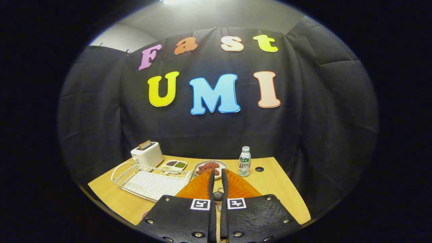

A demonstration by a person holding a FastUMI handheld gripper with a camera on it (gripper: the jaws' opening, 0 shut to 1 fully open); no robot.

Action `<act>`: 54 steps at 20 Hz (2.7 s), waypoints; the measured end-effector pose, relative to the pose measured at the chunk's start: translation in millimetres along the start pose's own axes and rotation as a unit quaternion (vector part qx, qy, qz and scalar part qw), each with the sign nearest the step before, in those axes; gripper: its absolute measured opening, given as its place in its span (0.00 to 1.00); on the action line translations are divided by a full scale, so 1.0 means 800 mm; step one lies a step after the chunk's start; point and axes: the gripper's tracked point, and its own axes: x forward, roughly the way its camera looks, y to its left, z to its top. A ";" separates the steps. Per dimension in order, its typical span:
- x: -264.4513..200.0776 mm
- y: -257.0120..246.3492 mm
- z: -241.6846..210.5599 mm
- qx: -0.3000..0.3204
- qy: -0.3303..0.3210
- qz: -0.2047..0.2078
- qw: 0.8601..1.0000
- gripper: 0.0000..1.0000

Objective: Take the plate from the dish rack, then take the spoon from the basket and place it into the plate.

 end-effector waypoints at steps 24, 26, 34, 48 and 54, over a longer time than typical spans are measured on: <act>0.012 0.205 -0.156 -0.009 0.143 0.147 0.979 0.04; 0.020 0.224 -0.166 -0.014 0.150 0.160 0.976 0.04; 0.044 0.269 -0.197 -0.044 0.179 0.192 0.964 0.09; 0.038 0.165 -0.082 -0.034 0.074 0.113 0.990 0.19; 0.014 0.072 -0.007 0.003 0.011 0.032 0.999 0.19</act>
